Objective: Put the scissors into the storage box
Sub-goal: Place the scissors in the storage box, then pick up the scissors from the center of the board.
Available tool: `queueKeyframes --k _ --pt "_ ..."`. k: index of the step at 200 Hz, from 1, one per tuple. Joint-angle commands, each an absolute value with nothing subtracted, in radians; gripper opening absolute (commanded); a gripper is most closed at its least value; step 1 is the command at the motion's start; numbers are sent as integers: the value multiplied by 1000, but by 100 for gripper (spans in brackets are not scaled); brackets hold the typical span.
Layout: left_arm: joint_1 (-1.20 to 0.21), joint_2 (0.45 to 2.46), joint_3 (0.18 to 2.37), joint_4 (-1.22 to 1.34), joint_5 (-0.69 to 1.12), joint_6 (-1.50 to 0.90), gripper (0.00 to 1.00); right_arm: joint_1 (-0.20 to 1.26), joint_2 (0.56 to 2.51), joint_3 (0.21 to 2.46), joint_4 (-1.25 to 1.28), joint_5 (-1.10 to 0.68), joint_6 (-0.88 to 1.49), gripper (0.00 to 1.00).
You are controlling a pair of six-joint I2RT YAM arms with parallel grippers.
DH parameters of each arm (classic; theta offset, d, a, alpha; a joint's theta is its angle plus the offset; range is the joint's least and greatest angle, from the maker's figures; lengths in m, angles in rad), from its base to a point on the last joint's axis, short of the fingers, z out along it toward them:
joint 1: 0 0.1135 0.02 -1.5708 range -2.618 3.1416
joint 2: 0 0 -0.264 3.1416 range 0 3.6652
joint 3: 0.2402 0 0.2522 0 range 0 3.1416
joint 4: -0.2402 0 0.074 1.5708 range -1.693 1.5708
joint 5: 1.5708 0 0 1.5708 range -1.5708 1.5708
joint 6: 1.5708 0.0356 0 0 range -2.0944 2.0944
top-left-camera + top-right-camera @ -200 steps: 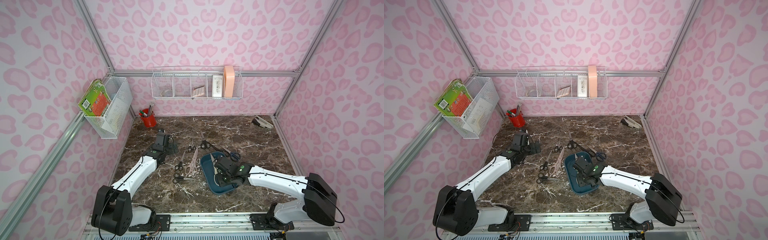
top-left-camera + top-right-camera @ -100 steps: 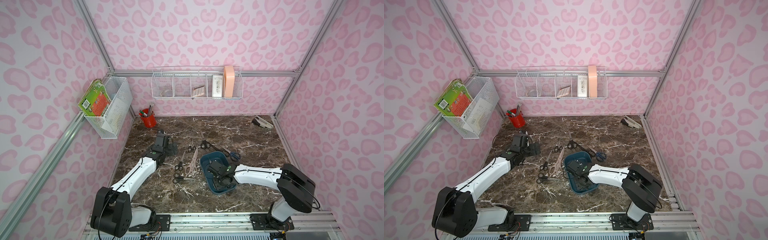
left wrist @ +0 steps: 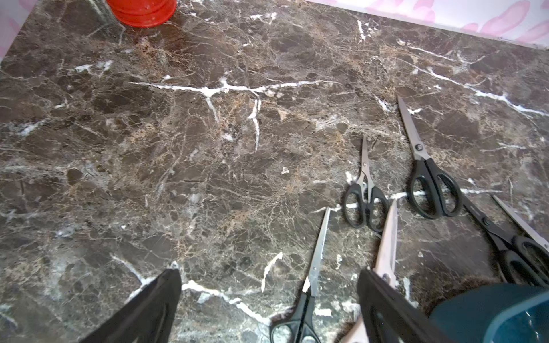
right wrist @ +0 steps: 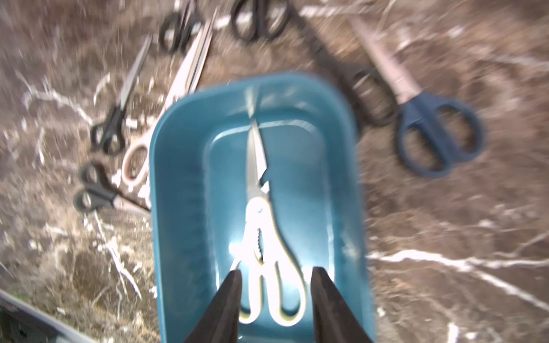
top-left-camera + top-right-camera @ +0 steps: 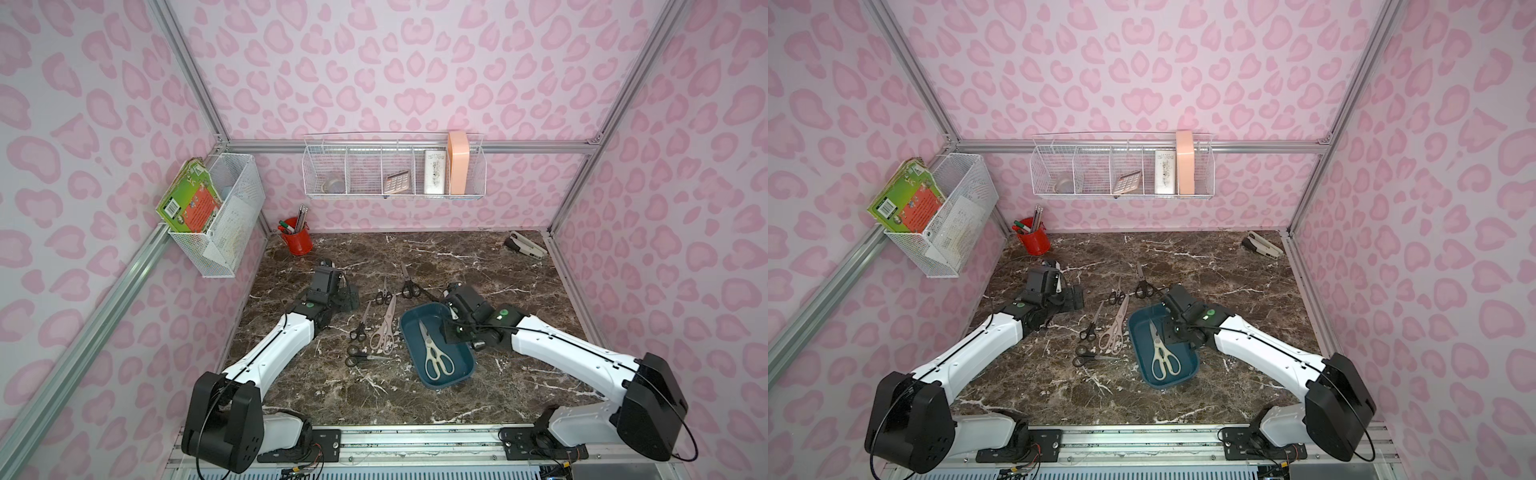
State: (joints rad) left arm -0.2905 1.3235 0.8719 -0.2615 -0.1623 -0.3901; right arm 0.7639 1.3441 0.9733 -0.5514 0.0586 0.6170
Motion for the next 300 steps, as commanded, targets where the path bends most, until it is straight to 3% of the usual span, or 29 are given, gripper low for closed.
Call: queueKeyframes --k 1,30,60,169,300 --pt "-312 1333 877 -262 -126 -380 98 637 1299 928 -485 -23 509 39" --pt "-355 1348 884 -270 -118 -368 98 429 1329 911 -465 -120 381 33" --pt "-365 1359 883 -271 -120 -373 98 349 1420 934 -452 -119 280 29" --pt "-366 1380 891 -280 -150 -356 98 359 1755 1127 -487 -41 15 35" --pt "-365 1396 915 -301 -171 -338 98 376 1839 1113 -478 2 -29 34"
